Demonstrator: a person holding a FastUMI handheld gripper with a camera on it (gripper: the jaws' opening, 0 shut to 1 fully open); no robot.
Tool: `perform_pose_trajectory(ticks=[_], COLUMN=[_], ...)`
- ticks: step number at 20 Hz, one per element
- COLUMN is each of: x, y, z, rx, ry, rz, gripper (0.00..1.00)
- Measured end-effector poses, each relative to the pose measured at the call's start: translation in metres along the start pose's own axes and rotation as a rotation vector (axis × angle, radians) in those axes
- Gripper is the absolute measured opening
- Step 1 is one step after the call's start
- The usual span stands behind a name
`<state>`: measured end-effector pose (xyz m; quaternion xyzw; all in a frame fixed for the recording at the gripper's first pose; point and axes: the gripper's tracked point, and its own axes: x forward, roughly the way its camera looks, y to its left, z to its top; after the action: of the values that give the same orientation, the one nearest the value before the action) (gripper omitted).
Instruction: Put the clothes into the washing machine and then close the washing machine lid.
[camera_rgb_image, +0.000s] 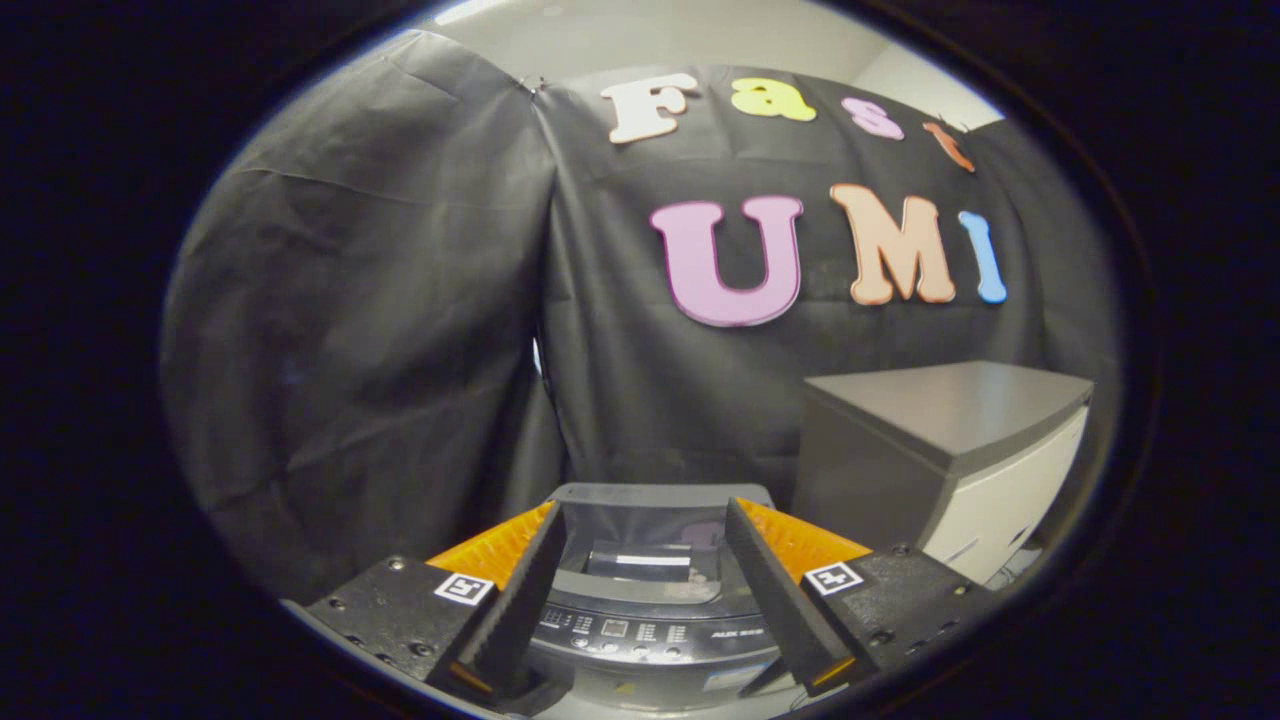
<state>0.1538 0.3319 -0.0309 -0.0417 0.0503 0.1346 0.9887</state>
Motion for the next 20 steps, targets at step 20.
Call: perform_pose_trajectory(ticks=[20], x=[-0.168], y=[-0.076], z=[0.059], rx=[-0.081], ry=[-0.244], rz=[-0.017], gripper=[0.97])
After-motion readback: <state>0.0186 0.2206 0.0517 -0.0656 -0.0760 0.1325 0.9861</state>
